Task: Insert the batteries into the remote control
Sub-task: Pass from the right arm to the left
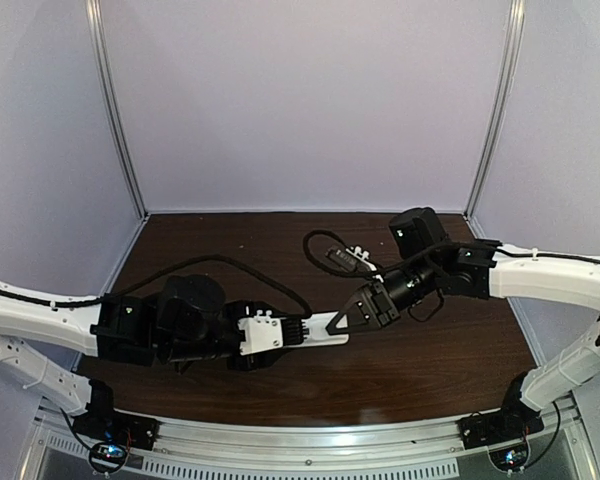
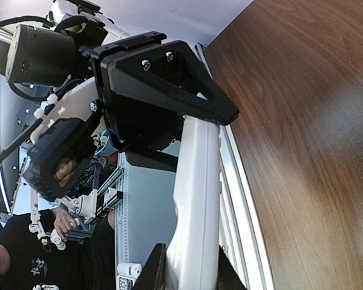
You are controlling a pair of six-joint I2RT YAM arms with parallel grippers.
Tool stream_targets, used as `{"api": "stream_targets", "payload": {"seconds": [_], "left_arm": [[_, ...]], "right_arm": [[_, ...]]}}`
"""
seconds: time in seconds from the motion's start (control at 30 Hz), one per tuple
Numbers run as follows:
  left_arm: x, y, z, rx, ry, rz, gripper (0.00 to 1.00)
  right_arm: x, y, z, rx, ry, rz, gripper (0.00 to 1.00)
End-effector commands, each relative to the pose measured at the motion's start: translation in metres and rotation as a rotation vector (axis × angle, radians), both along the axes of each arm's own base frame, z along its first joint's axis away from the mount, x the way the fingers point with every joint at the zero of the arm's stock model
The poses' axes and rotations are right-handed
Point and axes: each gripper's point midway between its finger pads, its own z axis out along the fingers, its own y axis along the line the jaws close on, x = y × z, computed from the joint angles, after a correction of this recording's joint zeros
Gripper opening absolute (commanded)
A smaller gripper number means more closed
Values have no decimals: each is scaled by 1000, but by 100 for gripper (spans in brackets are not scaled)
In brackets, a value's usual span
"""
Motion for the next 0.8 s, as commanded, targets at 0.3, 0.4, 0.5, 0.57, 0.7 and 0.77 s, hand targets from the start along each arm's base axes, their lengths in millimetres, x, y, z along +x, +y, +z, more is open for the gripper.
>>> {"api": "stream_targets", "payload": {"seconds": [0.3,0.4,0.5,0.57,0.7,0.77], "left_arm": [[19,-11,52,-328,106,179,19],[30,-9,54,-420,163,280,17],[40,-9,53,-478,203,366,16],[45,-10,53,-504,220,406,15],[55,-8,51,-520,214,476,15],[57,-6,52,-531,213,500,15]], "right_arm": [[49,-9,40,92,-103,-221,72],[75,-20,59,159,-130,-369,76],[97,-27,76,216,-171,-499,78],[105,-30,85,268,-178,-557,78],[117,-29,81,279,-132,-622,78],[117,-26,75,275,-114,-629,79]]}}
